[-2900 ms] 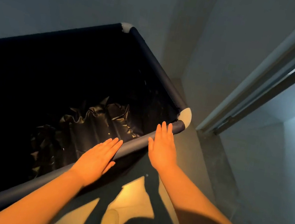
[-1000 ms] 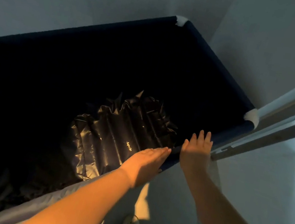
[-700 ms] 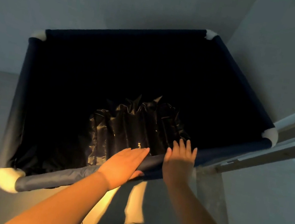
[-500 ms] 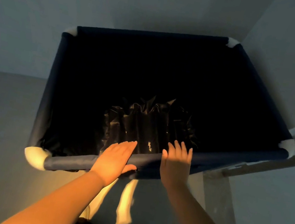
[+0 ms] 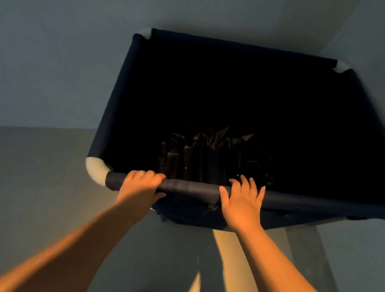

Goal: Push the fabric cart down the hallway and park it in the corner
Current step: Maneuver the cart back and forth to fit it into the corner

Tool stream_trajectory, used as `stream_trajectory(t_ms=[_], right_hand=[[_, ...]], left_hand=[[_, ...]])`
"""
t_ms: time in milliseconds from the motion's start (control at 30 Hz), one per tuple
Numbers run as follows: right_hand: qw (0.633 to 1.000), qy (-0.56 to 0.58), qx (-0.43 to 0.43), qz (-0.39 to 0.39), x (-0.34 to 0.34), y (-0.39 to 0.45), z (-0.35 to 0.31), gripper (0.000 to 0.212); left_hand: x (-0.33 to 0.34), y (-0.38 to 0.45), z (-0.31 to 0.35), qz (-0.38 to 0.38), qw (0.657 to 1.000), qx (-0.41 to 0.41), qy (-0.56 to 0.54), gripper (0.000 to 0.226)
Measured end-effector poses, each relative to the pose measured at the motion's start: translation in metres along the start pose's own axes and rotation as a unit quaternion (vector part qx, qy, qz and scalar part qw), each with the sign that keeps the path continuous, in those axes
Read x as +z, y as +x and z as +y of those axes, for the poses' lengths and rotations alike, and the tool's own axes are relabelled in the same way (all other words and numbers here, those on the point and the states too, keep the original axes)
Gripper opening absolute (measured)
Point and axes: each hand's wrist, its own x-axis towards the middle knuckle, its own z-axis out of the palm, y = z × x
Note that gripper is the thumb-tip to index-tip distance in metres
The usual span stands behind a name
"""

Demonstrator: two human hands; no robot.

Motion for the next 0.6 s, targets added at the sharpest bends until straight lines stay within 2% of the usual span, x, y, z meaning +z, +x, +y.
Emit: stream_trajectory(t_ms=[300, 433, 600], right_hand=[[0.999, -0.019, 0.036, -0.020, 0.013, 0.034, -0.078, 0.063], [0.999, -0.035, 0.025, 0.014, 0.020, 0.032, -0.086, 0.063], [0.999, -0.051, 0.005, -0.006, 0.023, 0.029, -0.087, 0.064]], left_hand=[[0.001, 0.028, -0.076, 0.060, 0.998, -0.016, -0.027, 0.047], [0.009, 0.022, -0.086, 0.081, 0.996, -0.018, -0.025, 0.047], [0.015, 0.004, -0.086, 0.100, 0.994, -0.035, -0.031, 0.052]])
